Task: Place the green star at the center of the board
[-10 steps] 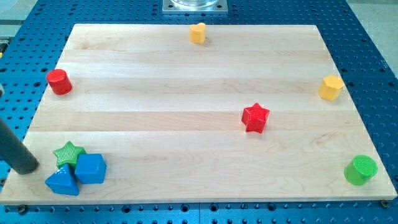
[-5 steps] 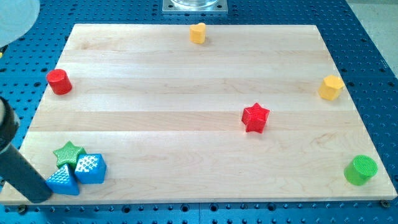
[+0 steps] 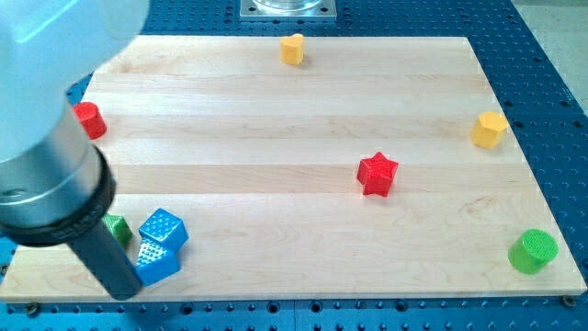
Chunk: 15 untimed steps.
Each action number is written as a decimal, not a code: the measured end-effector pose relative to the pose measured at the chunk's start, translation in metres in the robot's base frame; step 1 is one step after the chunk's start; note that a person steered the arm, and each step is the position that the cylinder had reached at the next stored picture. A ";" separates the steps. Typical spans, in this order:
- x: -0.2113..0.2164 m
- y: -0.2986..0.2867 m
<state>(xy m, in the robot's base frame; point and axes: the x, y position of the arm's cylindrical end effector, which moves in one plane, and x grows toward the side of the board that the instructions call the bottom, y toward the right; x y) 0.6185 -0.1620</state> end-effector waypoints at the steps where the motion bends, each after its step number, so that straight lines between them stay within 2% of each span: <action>1: 0.000 0.033; 2: -0.001 0.069; 3: -0.002 0.080; 7: -0.009 -0.067; 10: -0.151 0.010; 12: -0.158 0.029; 13: -0.148 0.000; 15: -0.117 0.006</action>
<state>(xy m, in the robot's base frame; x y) 0.5011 -0.1560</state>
